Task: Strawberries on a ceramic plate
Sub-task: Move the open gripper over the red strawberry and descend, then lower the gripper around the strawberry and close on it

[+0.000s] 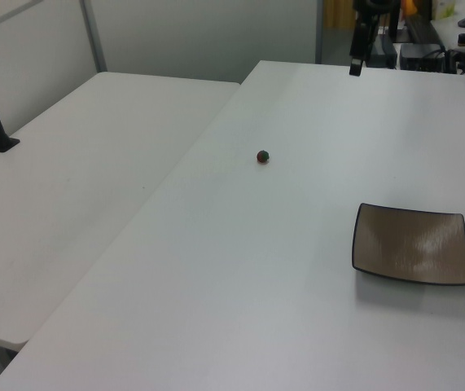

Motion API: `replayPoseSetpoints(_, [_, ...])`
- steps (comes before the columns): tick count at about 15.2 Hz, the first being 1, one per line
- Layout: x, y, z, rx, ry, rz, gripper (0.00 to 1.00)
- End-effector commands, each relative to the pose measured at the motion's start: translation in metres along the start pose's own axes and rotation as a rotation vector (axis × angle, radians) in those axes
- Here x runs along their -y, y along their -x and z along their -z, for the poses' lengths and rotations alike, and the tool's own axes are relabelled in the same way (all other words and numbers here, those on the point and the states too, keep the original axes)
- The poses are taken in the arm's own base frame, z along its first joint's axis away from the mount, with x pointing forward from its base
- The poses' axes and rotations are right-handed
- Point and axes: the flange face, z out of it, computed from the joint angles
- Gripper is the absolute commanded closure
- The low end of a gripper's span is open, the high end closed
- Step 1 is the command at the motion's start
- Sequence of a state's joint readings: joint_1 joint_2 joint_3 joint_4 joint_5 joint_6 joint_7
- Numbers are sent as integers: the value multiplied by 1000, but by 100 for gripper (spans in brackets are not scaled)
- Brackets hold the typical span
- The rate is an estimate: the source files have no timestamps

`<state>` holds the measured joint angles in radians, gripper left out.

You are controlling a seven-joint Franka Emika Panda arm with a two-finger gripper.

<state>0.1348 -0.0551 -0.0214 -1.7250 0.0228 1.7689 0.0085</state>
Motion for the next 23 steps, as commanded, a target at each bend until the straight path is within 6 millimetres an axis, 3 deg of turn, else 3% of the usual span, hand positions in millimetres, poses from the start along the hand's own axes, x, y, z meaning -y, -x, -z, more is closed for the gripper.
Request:
replayPoseSetpoints(1, [-3,-31,-15,27,7,45,0])
replayPoseSetpoints(6, [-4,-66,-53,53,24,44,0])
replayPoseSetpoints(13, [-21,-115,-115,-99,32,11,0])
replayPoseSetpoints(23, [-53,-155,-208,-281,54,-19,0])
